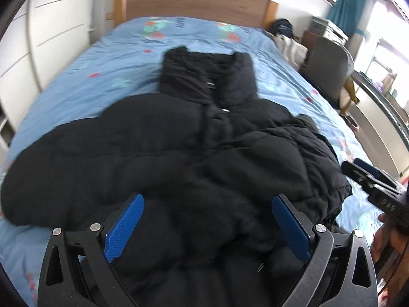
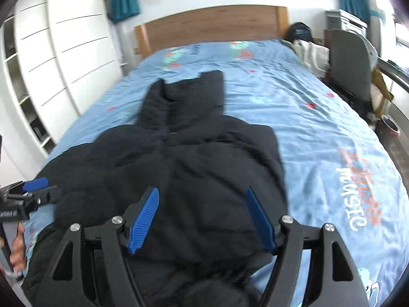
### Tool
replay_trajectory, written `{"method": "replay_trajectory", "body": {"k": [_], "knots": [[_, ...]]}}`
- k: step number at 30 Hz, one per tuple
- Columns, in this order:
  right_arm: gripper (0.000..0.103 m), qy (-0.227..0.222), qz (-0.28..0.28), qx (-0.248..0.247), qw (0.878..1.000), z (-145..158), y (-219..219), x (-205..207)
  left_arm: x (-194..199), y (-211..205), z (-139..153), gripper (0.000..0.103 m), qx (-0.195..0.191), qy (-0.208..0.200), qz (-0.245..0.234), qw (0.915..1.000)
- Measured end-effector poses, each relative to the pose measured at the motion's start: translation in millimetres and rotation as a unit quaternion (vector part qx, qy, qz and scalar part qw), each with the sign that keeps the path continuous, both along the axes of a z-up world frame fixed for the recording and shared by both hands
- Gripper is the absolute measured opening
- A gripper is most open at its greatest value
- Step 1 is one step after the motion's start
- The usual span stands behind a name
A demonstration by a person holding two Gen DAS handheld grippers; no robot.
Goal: Fold large clothes
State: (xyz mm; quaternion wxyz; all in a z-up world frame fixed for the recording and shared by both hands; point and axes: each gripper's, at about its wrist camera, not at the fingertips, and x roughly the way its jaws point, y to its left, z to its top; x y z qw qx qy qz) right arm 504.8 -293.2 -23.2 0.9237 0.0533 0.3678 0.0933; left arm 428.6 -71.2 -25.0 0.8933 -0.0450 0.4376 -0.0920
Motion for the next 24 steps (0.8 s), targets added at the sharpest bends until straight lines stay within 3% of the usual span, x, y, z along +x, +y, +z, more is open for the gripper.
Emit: {"method": "replay_trajectory", "body": {"k": [5, 10, 16, 20, 24], "knots": [[0.07, 0.03, -0.012, 0.0, 0.999, -37, -14, 26, 36, -32, -35, 0.099, 0.0, 0.027, -0.002, 0.9996], [0.07, 0.056, -0.005, -0.003, 0.998, -71, -17, 34, 49, -28, -85, 0.1, 0.044, 0.076, 0.01, 0.9961], [0.07, 0.067, -0.013, -0.027, 0.997, -75, -27, 31, 38, -12, -79, 0.1, 0.053, 0.081, 0.011, 0.9953], [0.07, 0.042, -0.023, -0.026, 0.999, -56, -30, 19, 29, -5, -61, 0.1, 0.055, 0.049, 0.015, 0.9972], [0.07, 0.05, -0.011, -0.017, 0.999, -59, -25, 19, 36, -2, -78, 0.1, 0.053, 0.078, 0.016, 0.9954]]}}
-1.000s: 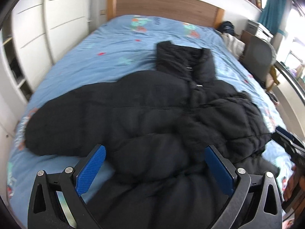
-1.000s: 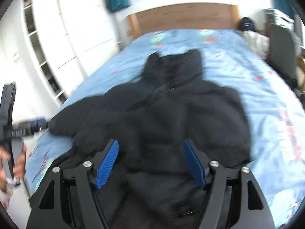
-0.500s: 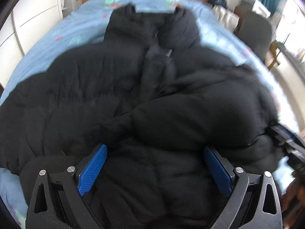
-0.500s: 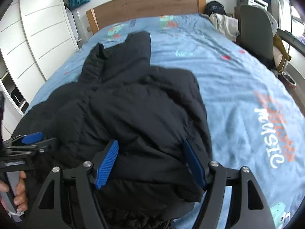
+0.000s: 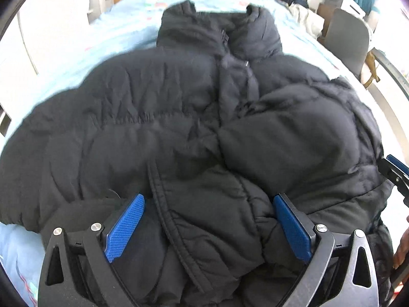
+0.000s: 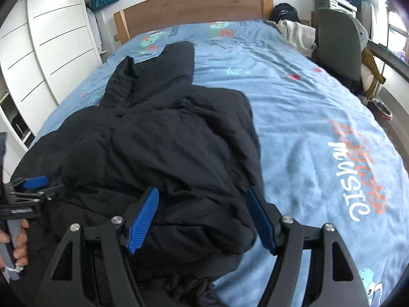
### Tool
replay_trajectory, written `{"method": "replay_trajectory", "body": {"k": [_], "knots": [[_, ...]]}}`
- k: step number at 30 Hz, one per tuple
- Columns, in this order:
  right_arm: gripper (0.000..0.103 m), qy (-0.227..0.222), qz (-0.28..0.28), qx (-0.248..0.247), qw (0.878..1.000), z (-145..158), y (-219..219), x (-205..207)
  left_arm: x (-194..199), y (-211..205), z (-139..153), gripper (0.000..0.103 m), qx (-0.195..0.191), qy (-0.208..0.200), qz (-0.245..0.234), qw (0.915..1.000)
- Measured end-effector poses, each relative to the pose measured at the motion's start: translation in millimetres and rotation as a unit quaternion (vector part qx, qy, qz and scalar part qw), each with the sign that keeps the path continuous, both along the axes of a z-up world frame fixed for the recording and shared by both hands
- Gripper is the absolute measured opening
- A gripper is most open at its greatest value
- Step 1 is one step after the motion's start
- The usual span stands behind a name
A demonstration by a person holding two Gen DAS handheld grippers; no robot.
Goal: Fold large clothes
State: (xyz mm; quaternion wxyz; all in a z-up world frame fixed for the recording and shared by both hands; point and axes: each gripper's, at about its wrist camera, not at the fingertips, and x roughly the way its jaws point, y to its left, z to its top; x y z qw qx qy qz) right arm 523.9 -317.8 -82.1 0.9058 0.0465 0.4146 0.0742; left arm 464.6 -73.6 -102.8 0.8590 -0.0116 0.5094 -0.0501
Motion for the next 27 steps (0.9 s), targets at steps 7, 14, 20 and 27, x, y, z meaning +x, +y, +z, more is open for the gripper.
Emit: {"method": "replay_trajectory", "body": {"k": [7, 14, 20, 27], "knots": [[0.07, 0.029, -0.006, 0.018, 0.999, -29, -11, -1, -9, 2, -6, 0.1, -0.005, 0.004, -0.011, 0.9999], [0.071, 0.014, -0.022, -0.001, 1.0, 2, -15, -30, -41, 12, 34, 0.099, 0.009, -0.025, -0.006, 0.9996], [0.071, -0.042, -0.017, 0.038, 0.998, 76, -21, -95, -103, 31, 118, 0.099, 0.028, -0.089, -0.016, 0.9955], [0.071, -0.08, -0.009, 0.055, 0.995, 168, -24, -181, -189, 67, 216, 0.099, 0.009, -0.137, -0.013, 0.9904]]}}
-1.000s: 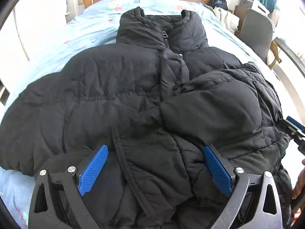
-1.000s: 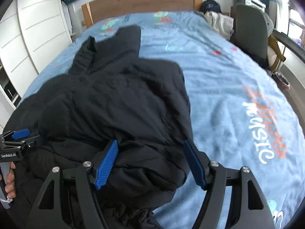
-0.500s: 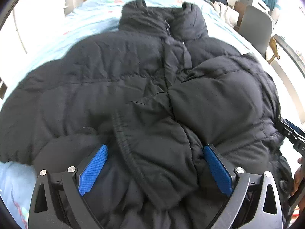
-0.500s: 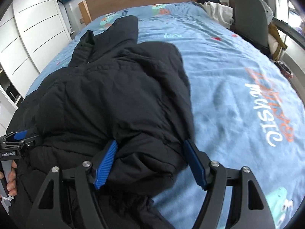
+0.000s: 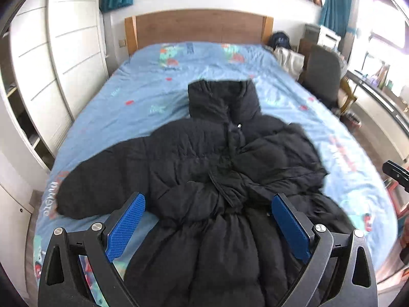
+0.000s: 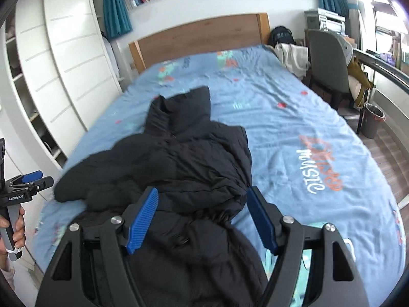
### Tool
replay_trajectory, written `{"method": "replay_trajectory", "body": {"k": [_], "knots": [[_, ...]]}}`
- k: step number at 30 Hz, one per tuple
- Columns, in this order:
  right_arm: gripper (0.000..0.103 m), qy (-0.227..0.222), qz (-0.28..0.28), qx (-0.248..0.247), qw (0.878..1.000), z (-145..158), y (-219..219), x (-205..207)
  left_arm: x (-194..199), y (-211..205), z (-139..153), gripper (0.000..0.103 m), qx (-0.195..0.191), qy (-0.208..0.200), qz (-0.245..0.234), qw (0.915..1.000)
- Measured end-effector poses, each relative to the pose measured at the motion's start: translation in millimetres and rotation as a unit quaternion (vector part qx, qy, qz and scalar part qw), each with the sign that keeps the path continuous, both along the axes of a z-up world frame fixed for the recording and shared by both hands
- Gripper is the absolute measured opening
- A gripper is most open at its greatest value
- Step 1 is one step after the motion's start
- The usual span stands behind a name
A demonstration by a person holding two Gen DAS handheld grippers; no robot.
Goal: Fold large clothes
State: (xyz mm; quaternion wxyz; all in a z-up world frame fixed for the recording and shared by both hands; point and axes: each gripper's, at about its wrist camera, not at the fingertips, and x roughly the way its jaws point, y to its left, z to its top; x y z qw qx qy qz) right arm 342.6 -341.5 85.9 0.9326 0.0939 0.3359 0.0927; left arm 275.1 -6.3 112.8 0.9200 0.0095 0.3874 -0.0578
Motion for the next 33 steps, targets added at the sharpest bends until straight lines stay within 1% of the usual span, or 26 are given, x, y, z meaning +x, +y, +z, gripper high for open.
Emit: {"method": "replay_trajectory", "body": {"k": [2, 7, 10, 12, 13, 14, 15, 17, 19, 21, 23, 25, 27, 31, 33], "knots": [[0.071, -0.011, -0.004, 0.003, 1.0, 22, -2, -20, -27, 3, 27, 0.099, -0.005, -0.018, -0.006, 0.9998], [0.071, -0.059, -0.019, -0.011, 0.998, 91, -8, -71, -84, 10, 98, 0.099, -0.011, -0.068, -0.017, 0.9975], [0.071, -0.089, -0.024, -0.013, 0.996, 136, -11, -98, -110, 17, 137, 0.099, -0.015, -0.092, -0.022, 0.9954], [0.071, -0.111, -0.025, -0.015, 0.993, 164, -14, -115, -127, 22, 168, 0.099, -0.017, -0.109, -0.023, 0.9936], [0.071, -0.12, -0.027, -0.013, 0.992, 178, -15, -123, -137, 25, 188, 0.099, -0.012, -0.125, -0.02, 0.9919], [0.071, -0.132, -0.031, -0.011, 0.991, 193, -17, -132, -144, 26, 199, 0.099, -0.01, -0.136, -0.017, 0.9906], [0.071, -0.14, -0.034, -0.011, 0.989, 203, -18, -138, -153, 29, 219, 0.099, -0.006, -0.154, -0.012, 0.9879], [0.071, -0.167, -0.041, -0.013, 0.985, 234, -21, -155, -167, 30, 250, 0.099, -0.006, -0.179, -0.014, 0.9838], [0.071, -0.187, -0.044, -0.012, 0.981, 258, -23, -168, -183, 32, 288, 0.099, 0.002, -0.211, -0.009, 0.9775], [0.071, -0.206, -0.046, -0.018, 0.977, 282, -24, -180, -191, 33, 315, 0.099, 0.007, -0.23, -0.014, 0.9732], [0.071, -0.221, -0.05, -0.032, 0.973, 302, -21, -188, -195, 36, 335, 0.099, 0.009, -0.242, -0.005, 0.9703], [0.071, -0.236, -0.048, -0.031, 0.97, 321, -20, -197, -196, 38, 355, 0.099, 0.006, -0.246, -0.006, 0.9692], [0.071, -0.248, -0.051, -0.031, 0.967, 335, -19, -203, -194, 41, 364, 0.099, 0.002, -0.246, 0.002, 0.9692], [0.071, -0.277, -0.059, -0.017, 0.959, 363, -25, -215, -199, 44, 380, 0.099, -0.009, -0.246, 0.0, 0.9693], [0.071, -0.287, -0.066, -0.017, 0.955, 375, -26, -221, -204, 48, 388, 0.099, -0.022, -0.248, -0.004, 0.9684]]}}
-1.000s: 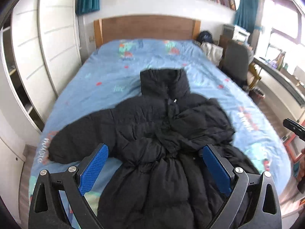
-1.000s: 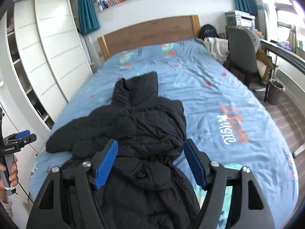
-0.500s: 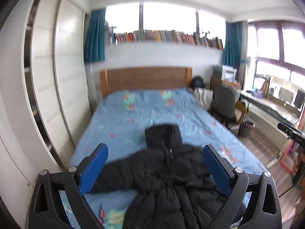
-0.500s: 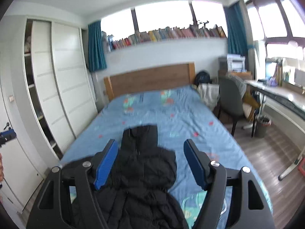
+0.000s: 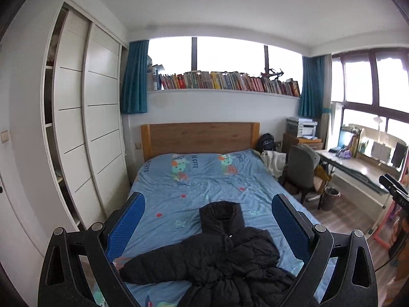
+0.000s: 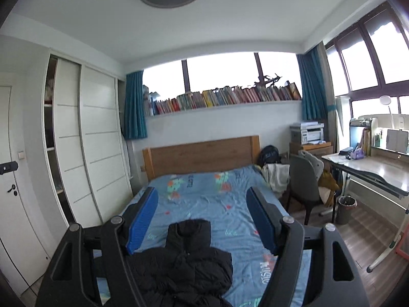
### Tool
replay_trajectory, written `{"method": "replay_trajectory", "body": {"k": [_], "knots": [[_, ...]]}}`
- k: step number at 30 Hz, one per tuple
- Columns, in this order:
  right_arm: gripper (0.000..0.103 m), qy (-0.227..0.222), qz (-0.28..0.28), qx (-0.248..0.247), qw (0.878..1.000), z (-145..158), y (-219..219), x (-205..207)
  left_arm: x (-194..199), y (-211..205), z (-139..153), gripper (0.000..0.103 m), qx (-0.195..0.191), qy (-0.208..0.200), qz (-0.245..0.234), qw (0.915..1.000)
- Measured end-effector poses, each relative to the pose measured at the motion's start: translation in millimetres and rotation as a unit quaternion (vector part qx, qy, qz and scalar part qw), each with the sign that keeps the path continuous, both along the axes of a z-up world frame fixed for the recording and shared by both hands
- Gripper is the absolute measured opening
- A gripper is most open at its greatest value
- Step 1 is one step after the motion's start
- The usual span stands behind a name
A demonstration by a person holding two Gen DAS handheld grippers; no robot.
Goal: Fold large clothes
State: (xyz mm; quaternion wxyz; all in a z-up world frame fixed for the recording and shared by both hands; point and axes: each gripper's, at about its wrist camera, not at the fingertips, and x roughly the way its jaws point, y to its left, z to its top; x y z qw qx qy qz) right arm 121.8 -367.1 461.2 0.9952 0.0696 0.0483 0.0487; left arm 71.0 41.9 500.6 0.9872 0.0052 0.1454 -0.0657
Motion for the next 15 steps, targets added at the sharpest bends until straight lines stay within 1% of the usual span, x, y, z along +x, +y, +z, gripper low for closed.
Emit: {"method": "replay_trajectory", "body": {"k": [2, 5, 6, 9, 12, 15], "knots": [[0.071, -0.007, 0.001, 0.005, 1.0, 8, -3, -3, -7, 2, 2, 0.099, -0.003, 0.002, -0.009, 1.0], [0.071, -0.009, -0.002, 0.008, 1.0, 8, -5, -2, -18, 0, 3, 0.099, 0.026, -0.021, 0.003, 0.9994], [0.071, -0.007, -0.002, 0.006, 1.0, 5, -5, 0, -21, 1, 2, 0.099, 0.027, -0.024, 0.002, 0.9993], [0.071, 0.004, -0.003, 0.008, 1.0, -7, -5, 8, -21, 8, -5, 0.099, 0.016, -0.017, -0.004, 0.9997], [0.071, 0.017, -0.001, 0.01, 1.0, -17, -2, 20, -14, 8, -12, 0.099, 0.025, -0.012, 0.008, 0.9996], [0.071, 0.02, 0.001, 0.008, 1.0, -25, 3, 26, -1, 14, -23, 0.099, 0.025, -0.001, 0.017, 0.9995]]}}
